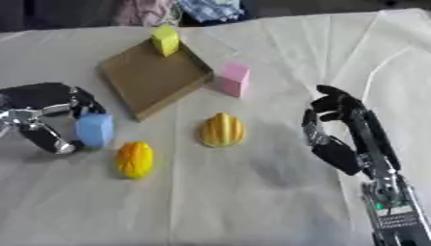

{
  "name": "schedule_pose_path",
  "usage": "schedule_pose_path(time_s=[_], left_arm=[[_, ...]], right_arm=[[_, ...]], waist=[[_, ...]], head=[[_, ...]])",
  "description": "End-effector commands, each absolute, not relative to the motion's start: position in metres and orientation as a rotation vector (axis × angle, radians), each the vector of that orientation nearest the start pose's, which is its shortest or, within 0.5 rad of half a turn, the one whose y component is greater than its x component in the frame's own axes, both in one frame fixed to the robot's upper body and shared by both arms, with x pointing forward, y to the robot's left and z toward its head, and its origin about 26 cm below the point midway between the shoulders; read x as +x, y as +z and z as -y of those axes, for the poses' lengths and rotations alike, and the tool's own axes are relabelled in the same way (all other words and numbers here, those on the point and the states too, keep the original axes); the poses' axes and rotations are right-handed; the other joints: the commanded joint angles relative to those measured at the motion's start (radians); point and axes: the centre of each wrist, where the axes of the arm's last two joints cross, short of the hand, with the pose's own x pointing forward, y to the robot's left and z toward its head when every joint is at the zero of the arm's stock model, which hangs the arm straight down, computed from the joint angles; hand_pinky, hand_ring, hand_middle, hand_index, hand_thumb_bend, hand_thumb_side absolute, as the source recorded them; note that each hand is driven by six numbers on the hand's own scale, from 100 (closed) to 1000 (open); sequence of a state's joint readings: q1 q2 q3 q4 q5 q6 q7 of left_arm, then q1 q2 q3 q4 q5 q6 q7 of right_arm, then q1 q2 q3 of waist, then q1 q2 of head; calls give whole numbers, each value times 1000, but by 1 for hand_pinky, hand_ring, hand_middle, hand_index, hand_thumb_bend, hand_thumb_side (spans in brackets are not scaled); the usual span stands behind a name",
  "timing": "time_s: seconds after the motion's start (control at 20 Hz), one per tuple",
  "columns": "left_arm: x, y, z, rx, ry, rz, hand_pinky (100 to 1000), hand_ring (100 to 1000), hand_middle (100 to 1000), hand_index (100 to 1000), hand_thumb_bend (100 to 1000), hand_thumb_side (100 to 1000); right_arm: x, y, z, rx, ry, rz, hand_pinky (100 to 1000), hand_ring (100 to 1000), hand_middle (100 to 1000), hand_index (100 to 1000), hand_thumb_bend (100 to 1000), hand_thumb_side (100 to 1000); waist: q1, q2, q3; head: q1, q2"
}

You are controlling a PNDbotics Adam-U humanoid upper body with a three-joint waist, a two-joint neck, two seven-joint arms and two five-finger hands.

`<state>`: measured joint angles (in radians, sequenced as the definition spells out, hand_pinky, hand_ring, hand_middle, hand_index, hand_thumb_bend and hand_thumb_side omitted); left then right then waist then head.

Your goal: Pick up objects on the table and place them in the box.

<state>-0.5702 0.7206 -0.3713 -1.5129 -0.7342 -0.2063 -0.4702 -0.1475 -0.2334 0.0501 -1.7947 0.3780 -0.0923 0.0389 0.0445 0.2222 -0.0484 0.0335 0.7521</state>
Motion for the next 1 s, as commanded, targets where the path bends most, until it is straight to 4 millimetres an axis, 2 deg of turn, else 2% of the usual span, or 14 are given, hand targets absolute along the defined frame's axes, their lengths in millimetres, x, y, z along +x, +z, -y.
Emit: schedule_pose_path(time_s=[0.05,0.25,0.4,0.7,1.0], left_arm=[[378,210,-294,915,-1826,1448,624,539,559,699,313,100],[388,233,-294,988,-1717,1476,634,547,573,714,368,100],[409,236,-294,998,-1582,1458,635,553,579,721,400,100],[449,218,-290,1095,-1393,1351,651,577,605,746,437,135],[471,196,-284,1187,-1299,1261,675,603,633,772,477,178]], right_arm=[[303,103,261,-429,600,1985,661,707,649,870,100,403],[302,102,261,-425,602,1982,661,707,649,870,100,404],[302,100,261,-418,604,1978,661,707,649,870,100,405],[302,99,258,-397,614,1977,661,707,649,870,100,406],[301,97,256,-380,623,1974,661,707,649,870,100,407]], waist=[[3,-31,2],[2,-34,4],[0,-37,3],[-4,-39,-16],[-3,-38,-44]], head=[[-3,-2],[-2,1],[0,3],[13,8],[27,12]])
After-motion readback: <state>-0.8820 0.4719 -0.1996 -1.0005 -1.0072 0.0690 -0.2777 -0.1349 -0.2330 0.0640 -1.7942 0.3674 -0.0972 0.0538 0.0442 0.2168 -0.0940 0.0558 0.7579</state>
